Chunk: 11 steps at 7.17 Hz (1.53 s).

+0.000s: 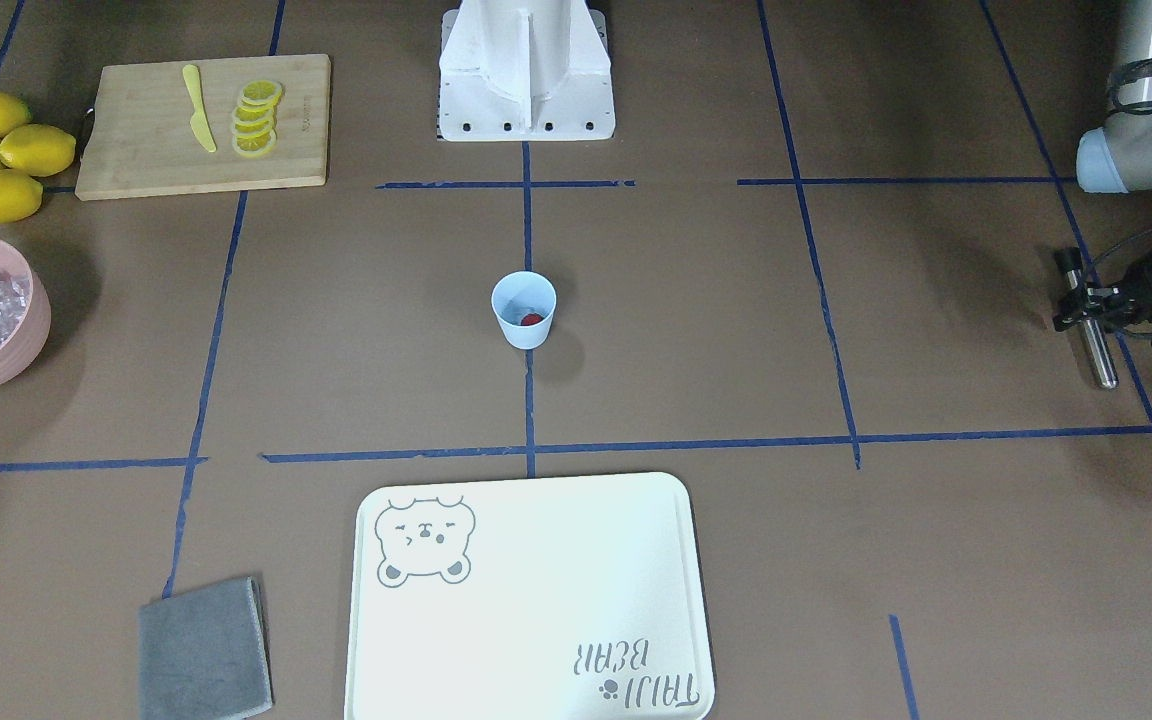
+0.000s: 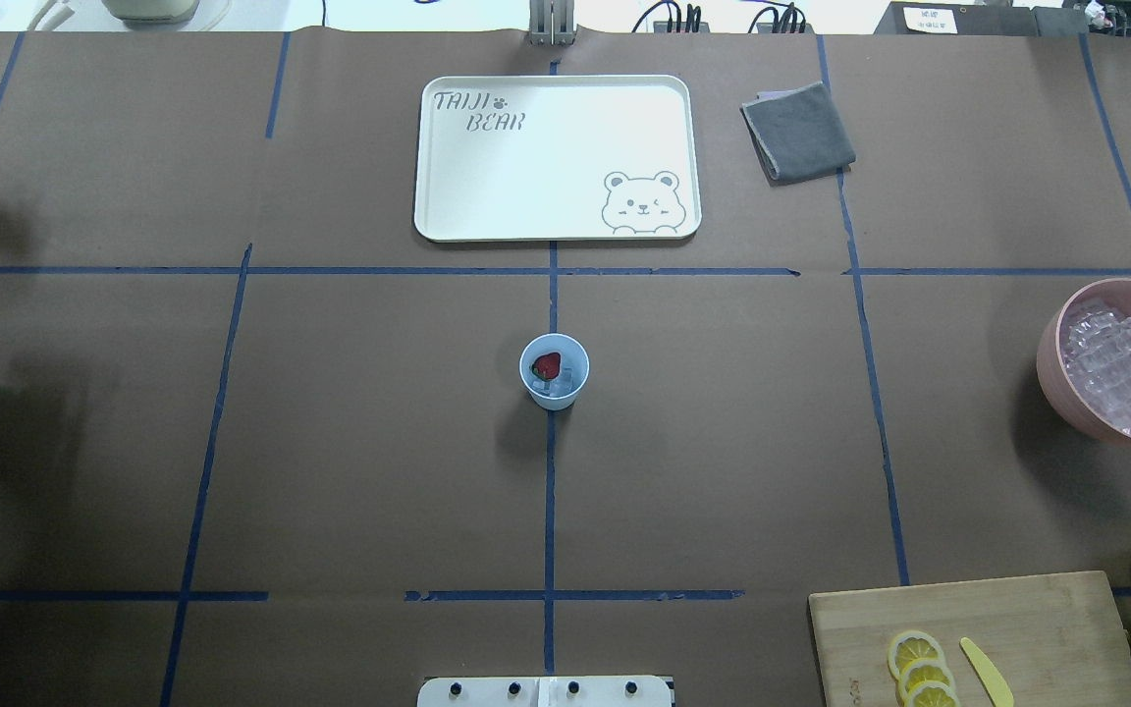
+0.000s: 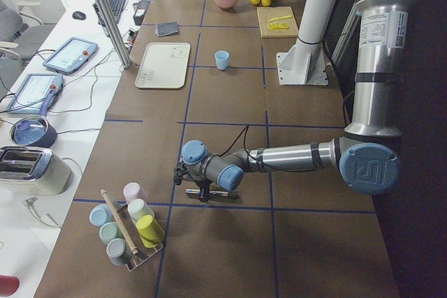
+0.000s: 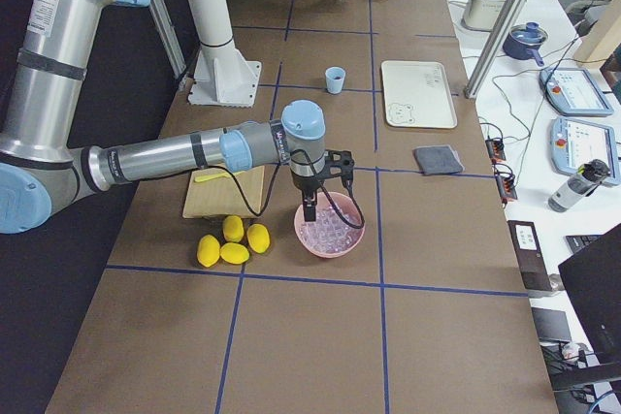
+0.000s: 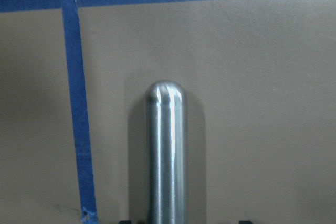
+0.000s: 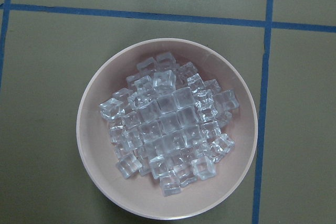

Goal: Mash ice and strawberries in cup
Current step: 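Grasp the steel muddler upright with the left gripper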

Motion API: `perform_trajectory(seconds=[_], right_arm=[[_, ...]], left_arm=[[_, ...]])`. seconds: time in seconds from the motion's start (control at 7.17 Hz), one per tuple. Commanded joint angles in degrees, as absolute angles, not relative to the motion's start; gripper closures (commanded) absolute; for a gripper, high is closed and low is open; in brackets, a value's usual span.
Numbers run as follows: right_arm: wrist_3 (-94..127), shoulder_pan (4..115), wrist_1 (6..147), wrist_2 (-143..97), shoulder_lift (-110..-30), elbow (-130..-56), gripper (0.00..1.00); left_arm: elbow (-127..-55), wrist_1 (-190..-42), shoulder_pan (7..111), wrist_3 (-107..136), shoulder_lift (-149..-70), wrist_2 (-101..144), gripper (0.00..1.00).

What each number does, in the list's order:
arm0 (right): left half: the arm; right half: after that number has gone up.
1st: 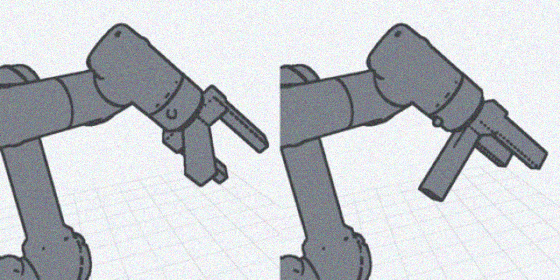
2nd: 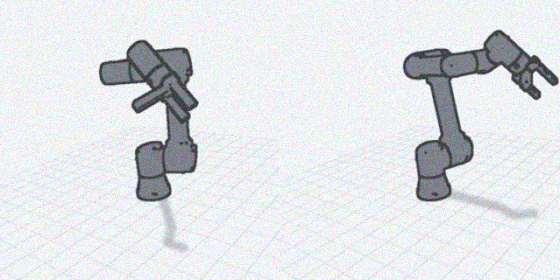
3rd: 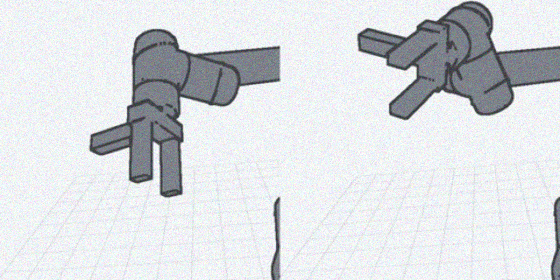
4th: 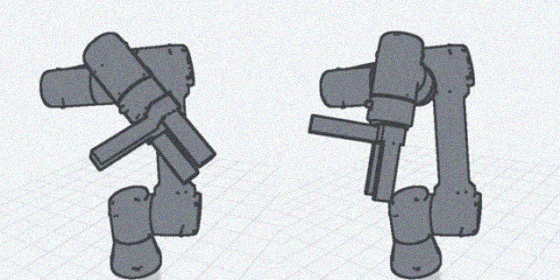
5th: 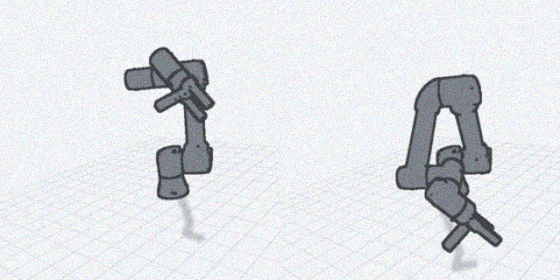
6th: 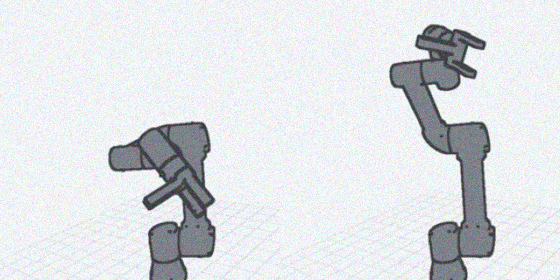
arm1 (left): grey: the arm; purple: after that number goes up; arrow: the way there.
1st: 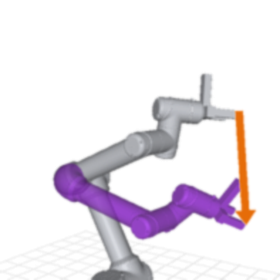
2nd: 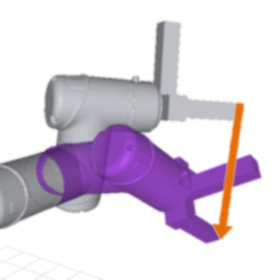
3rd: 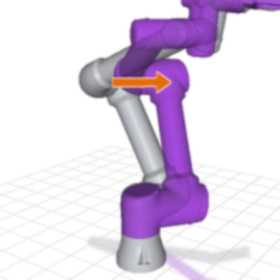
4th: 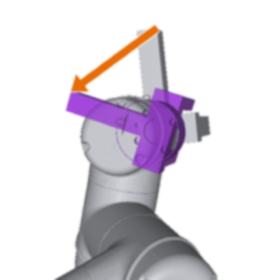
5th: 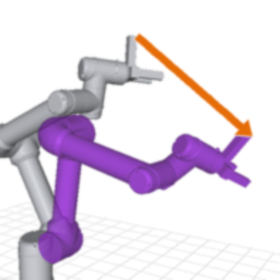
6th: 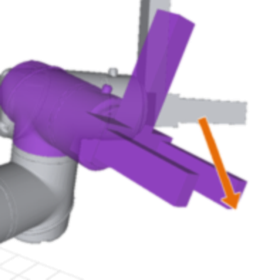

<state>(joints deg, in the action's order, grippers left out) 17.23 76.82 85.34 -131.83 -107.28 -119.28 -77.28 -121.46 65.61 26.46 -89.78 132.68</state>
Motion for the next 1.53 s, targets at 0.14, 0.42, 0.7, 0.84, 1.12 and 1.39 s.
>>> perform_trajectory(seconds=[0.14,0.42,0.7,0.84,1.12,1.39], right_arm=[[17.2,76.8,85.3,-131.8,-107.3,-119.4,0.0],[17.2,76.8,85.3,-131.8,-107.4,-119.4,0.0],[17.2,76.8,85.3,-131.8,-107.3,-119.5,0.0],[17.2,76.8,85.3,-131.8,-107.1,-119.5,0.0],[17.1,76.8,85.1,-131.7,-107.0,-119.1,0.0],[17.1,76.8,85.0,-131.7,-106.8,-119.0,0.0]], left_arm=[[-77.5,-121.5,65.6,26.5,-89.8,132.7,1.0],[-83.5,-121.2,65.8,27.0,-89.6,133.8,1.0],[-96.2,-119.5,65.2,28.9,-89.9,135.3,1.0],[-102.5,-119.5,62.6,30.3,-90.5,136.9,1.0],[-110.8,-119.5,53.8,30.8,-99.3,136.3,1.0],[-110.0,-119.3,45.2,34.4,-112.2,136.1,1.0]])
